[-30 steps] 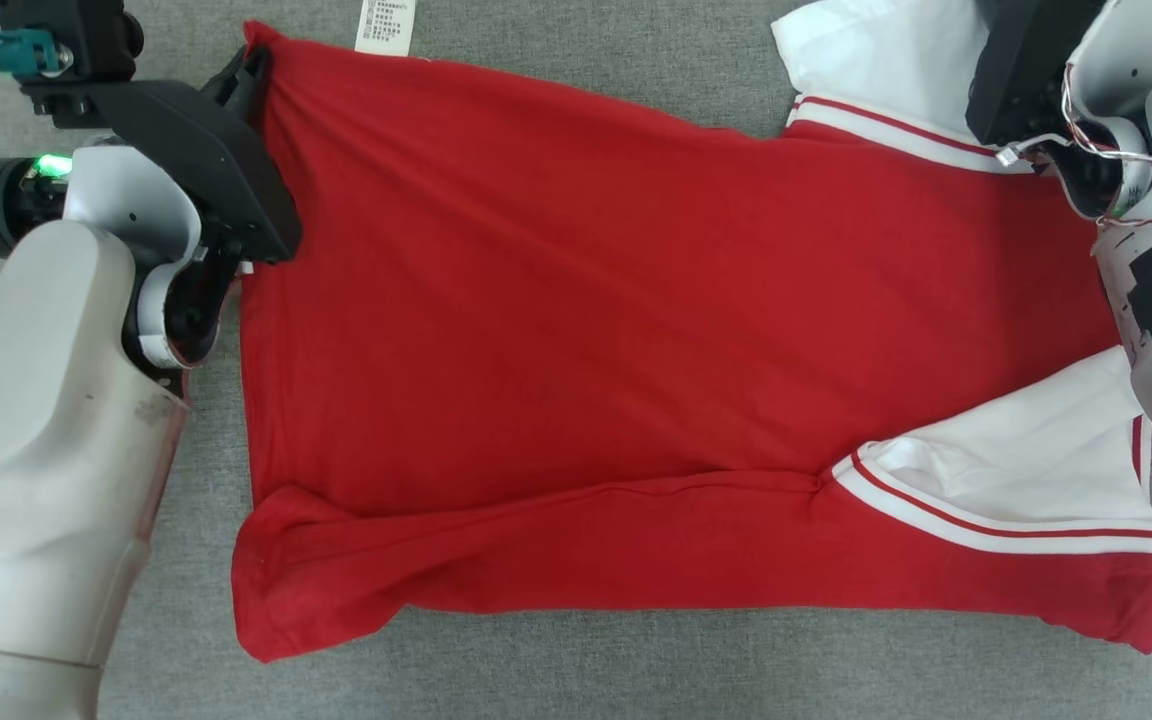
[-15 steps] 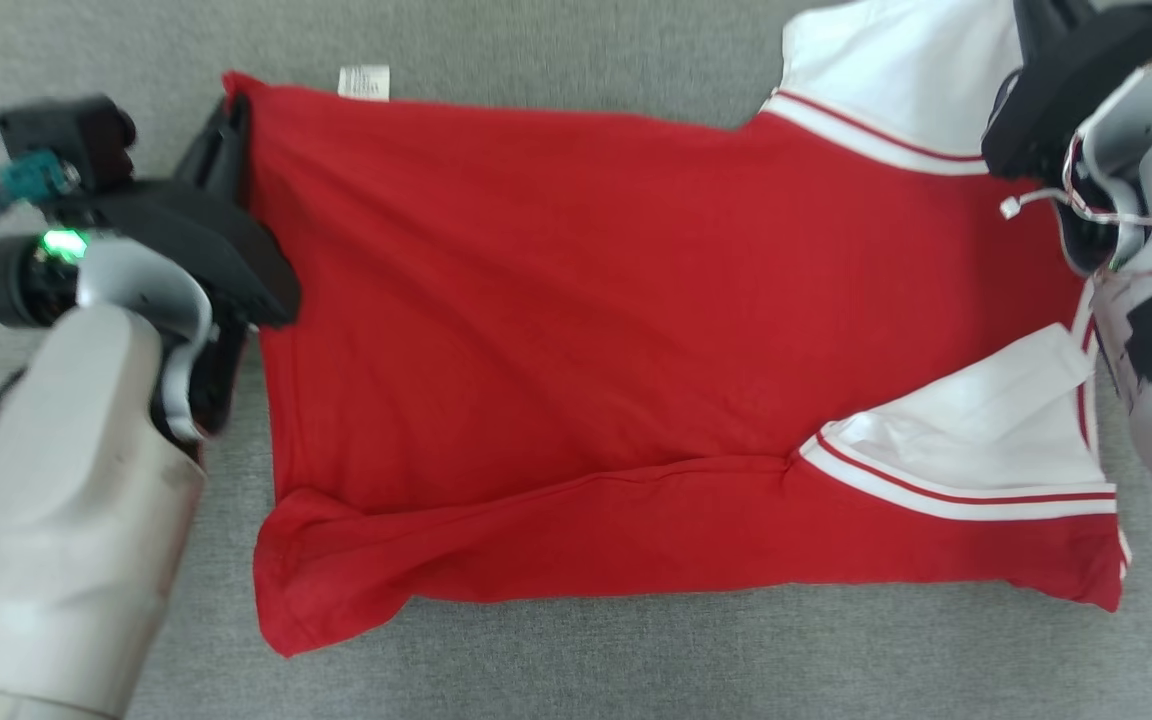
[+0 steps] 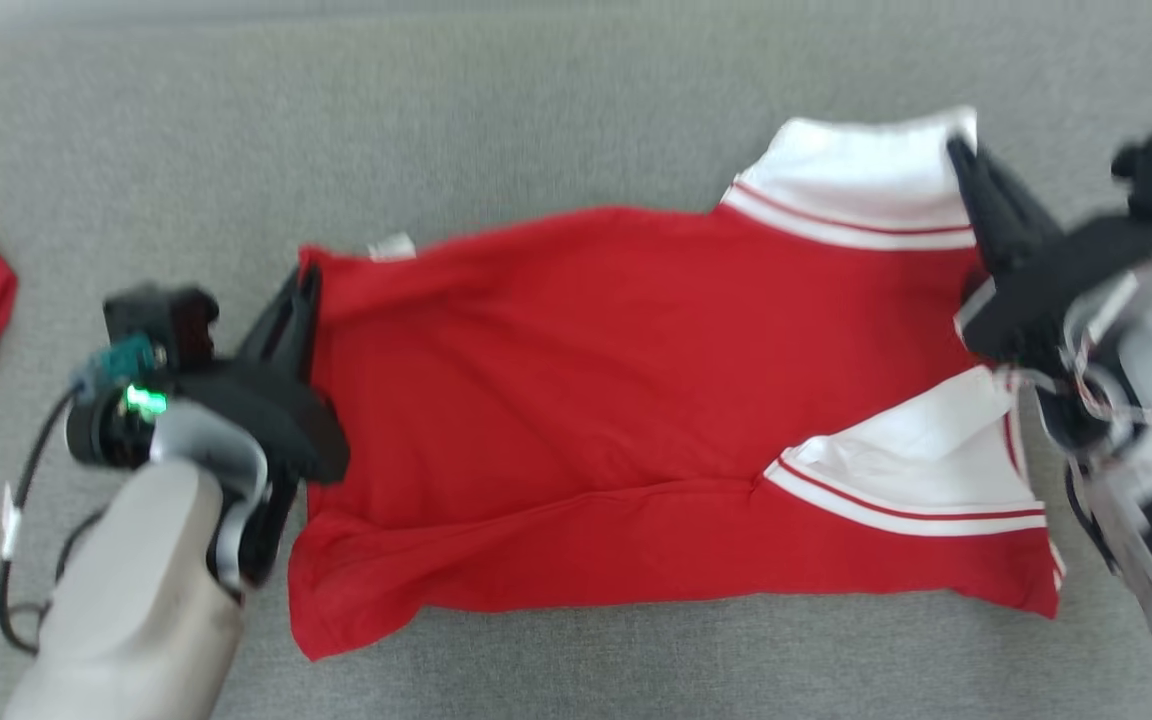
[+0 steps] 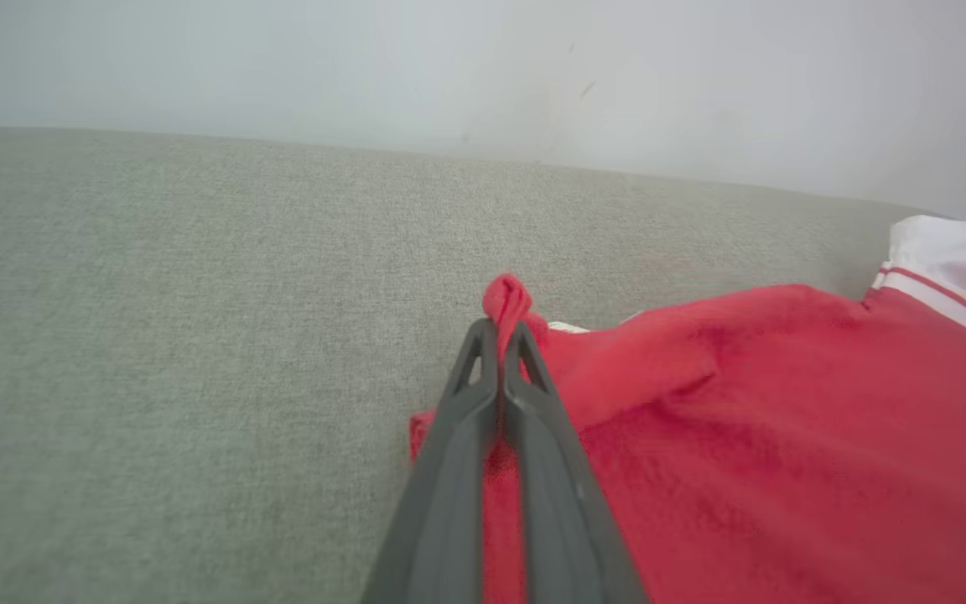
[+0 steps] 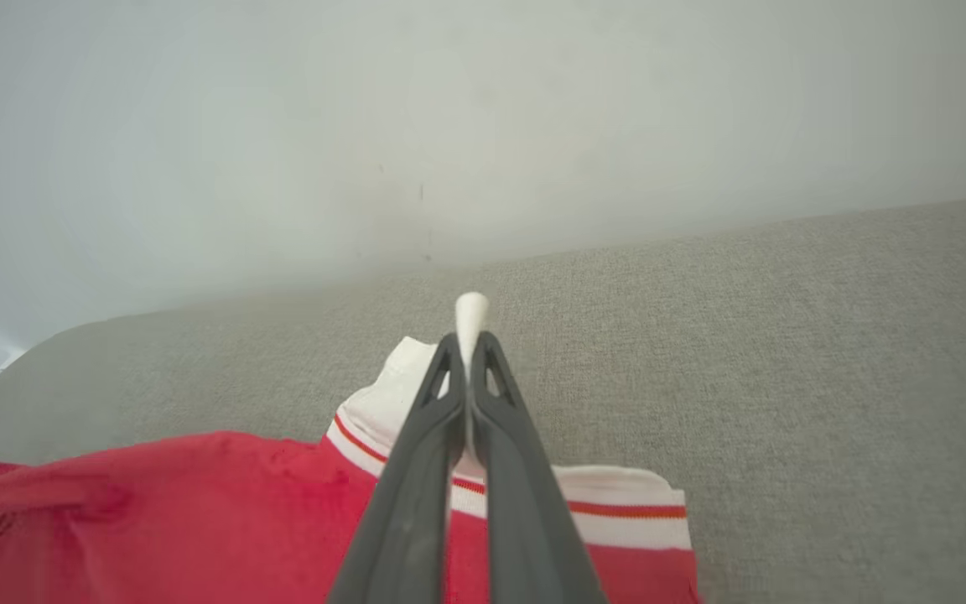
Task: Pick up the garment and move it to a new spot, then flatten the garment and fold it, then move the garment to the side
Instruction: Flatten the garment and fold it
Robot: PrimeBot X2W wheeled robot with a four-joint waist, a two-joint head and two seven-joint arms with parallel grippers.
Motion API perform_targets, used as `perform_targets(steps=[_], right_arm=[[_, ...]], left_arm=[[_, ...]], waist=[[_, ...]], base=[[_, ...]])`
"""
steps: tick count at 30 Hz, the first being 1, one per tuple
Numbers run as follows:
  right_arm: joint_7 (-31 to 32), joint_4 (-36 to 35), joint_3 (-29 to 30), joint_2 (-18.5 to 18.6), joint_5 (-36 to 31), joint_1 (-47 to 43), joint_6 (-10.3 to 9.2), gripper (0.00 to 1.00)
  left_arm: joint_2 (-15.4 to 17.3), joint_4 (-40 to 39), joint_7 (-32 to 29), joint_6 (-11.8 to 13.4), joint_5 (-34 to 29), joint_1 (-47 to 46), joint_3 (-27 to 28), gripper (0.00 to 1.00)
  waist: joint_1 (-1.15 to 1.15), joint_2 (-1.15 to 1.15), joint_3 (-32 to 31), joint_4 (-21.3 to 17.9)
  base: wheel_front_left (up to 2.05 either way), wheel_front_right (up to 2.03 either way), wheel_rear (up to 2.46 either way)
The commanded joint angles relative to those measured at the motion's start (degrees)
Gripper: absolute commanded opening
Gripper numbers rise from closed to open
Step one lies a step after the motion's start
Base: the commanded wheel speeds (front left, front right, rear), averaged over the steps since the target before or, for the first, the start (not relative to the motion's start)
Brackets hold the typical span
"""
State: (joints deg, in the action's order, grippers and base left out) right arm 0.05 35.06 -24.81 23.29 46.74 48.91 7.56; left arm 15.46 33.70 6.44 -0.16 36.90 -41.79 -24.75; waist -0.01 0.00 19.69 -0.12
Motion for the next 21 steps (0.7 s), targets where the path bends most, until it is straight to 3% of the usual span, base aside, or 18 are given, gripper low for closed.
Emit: perform_targets(steps=[1, 12, 21], right_arm=[[0.8, -3.2, -0.8, 1.8, 3.0, -3.7, -0.15, 0.0], [5.2, -14.9, -3.1, 9.9, 9.6, -16.9, -0.14, 0.0], [11.9, -20.7, -2.2, 11.6, 9.6, -25.7, -0.14, 0.0]], left_arm=[[0.6, -0.7, 0.6, 0.2, 0.0, 2.4, 0.0, 0.0], [1.1, -2.4, 1.9, 1.6, 1.7, 11.1, 0.1, 0.0], [1.3, -2.0, 3.8, 1.8, 2.6, 16.4, -0.2, 0.0]], waist=[[0.01, 0.0, -3.1, -0.4], [0.01, 0.0, -7.7, -0.9], [0.01, 0.0, -10.8, -1.8]], base=[[0.0, 0.0, 0.0], [0.0, 0.0, 0.0], [0.0, 0.0, 0.0]])
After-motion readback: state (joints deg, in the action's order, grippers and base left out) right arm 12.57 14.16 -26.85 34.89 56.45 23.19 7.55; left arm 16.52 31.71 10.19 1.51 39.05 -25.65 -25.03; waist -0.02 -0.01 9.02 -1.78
